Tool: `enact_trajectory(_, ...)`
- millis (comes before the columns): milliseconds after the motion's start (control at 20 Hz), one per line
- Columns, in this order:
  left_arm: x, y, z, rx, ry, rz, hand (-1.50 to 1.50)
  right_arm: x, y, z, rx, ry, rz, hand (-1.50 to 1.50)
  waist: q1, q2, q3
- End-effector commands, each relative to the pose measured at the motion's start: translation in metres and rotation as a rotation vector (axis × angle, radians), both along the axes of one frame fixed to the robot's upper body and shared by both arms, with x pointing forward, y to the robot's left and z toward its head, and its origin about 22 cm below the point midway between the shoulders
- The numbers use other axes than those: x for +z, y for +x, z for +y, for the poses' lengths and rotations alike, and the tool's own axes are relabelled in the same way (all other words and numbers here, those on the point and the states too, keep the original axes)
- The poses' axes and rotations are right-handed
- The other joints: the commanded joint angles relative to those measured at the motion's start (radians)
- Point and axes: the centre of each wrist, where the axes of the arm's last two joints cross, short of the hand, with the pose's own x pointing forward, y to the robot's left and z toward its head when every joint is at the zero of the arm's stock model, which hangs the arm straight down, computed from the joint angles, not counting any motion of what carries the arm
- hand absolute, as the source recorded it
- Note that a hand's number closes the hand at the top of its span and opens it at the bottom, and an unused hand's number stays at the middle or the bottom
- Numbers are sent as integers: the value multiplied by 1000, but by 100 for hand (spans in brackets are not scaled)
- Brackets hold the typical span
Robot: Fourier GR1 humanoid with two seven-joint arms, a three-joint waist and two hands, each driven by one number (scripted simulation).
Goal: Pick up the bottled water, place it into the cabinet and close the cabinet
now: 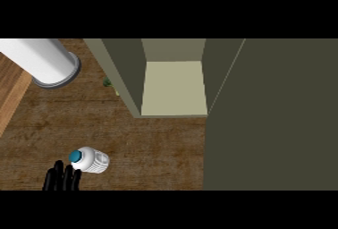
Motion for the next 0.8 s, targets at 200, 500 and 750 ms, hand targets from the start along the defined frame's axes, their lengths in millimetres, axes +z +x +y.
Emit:
enact_trajectory(200,-11,15,34,51,-23,31,-150,29,-25,5,75,95,-60,-150,-8,3,-3)
enact_trajectory(500,-42,39,57,53,48,45,-150,27,-27,7,83,106,-71,-150,-7,5,-3)
enact_trajectory(750,-58,55,79,64,28,62,-150,27,-37,2,93,97,-71,-150,-12,5,-2)
